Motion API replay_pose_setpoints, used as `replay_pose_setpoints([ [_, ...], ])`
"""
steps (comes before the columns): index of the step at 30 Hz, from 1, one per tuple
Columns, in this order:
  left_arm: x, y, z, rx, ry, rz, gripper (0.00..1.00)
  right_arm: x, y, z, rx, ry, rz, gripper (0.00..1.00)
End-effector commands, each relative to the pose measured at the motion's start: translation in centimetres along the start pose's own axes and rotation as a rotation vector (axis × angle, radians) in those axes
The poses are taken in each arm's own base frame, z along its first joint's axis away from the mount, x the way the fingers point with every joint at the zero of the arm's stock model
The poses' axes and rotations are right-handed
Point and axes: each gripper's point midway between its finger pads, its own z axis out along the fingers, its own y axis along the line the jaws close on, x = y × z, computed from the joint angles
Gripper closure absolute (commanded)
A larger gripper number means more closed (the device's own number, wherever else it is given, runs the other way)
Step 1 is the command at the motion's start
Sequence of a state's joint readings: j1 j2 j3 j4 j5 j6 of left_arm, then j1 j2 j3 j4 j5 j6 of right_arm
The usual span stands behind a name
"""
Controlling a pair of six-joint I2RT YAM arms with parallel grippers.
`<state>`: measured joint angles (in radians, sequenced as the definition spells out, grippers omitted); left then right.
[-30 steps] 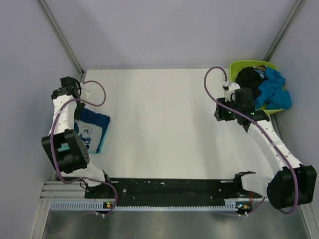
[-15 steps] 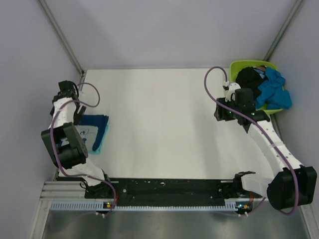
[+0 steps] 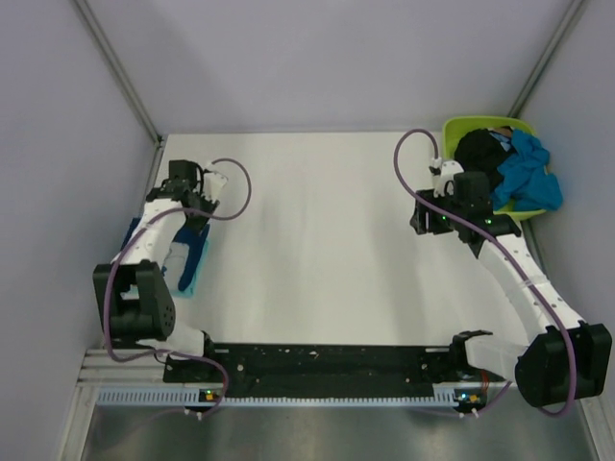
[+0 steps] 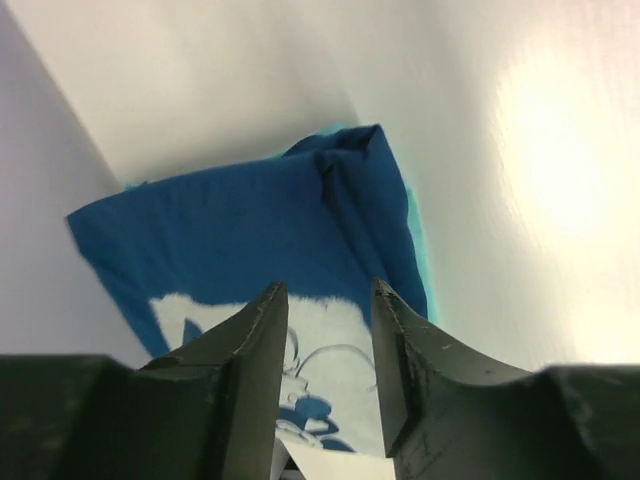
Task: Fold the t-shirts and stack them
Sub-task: Put the neatly folded tshirt into the corner of the board with the left arm
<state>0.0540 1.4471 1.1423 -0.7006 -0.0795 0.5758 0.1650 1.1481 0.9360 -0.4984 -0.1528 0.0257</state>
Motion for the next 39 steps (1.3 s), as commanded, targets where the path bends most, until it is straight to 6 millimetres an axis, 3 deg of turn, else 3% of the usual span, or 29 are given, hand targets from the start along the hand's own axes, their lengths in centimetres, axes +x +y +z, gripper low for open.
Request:
replay_pose_setpoints([
  [1, 0.5, 1.1, 3.8, -0.075, 0.117, -0.078, 0.61, -1.3, 0.0, -1.1, 0.000, -0.074, -0.011, 0.42],
  [3, 0.1, 1.6, 4.4, -0.101, 0.109, -0.084, 0.62, -1.4, 0.0, -1.2, 0.003, -0.077, -0.013, 0.42],
  [10, -1.2, 0.1, 5.7, -0.015, 0.059, -0.111, 0.64, -0.9, -0.4, -1.0, 0.022, -0.065, -0.021, 0.42],
  [12, -1.1, 0.5, 6.2, -0.043, 0.064, -0.113, 0.76, -0.8, -0.5, -0.8, 0.025, -0.059, -0.017, 0.42],
  [15, -1.0, 0.5, 6.8, -0.046, 0.069, -0.099, 0.81, -0.9, -0.5, -0.8, 0.022, -0.060, -0.021, 0.42],
  [18, -0.9, 0.6, 7.0, -0.050, 0.075, -0.097, 1.00, -1.0, -0.5, -0.8, 0.024, -0.062, -0.023, 0.42],
  [23, -2.1, 0.7, 5.7, -0.042, 0.018, -0.103, 1.00, -1.0, -0.5, -1.0, 0.027, -0.068, -0.023, 0.42],
  [30, -4.6, -0.1, 1.1, -0.006, -0.152, -0.119, 1.00, -0.9, -0.5, -0.9, 0.027, -0.063, -0.025, 0.42],
  [35, -3.7, -1.1, 1.9, 0.027, -0.102, -0.110, 1.00, -1.0, -0.5, -0.9, 0.026, -0.065, -0.025, 0.42],
  [39, -3.1, -3.3, 3.6, 0.125, -0.060, -0.105, 1.00, -1.0, -0.6, -1.0, 0.028, -0.067, -0.025, 0.42],
])
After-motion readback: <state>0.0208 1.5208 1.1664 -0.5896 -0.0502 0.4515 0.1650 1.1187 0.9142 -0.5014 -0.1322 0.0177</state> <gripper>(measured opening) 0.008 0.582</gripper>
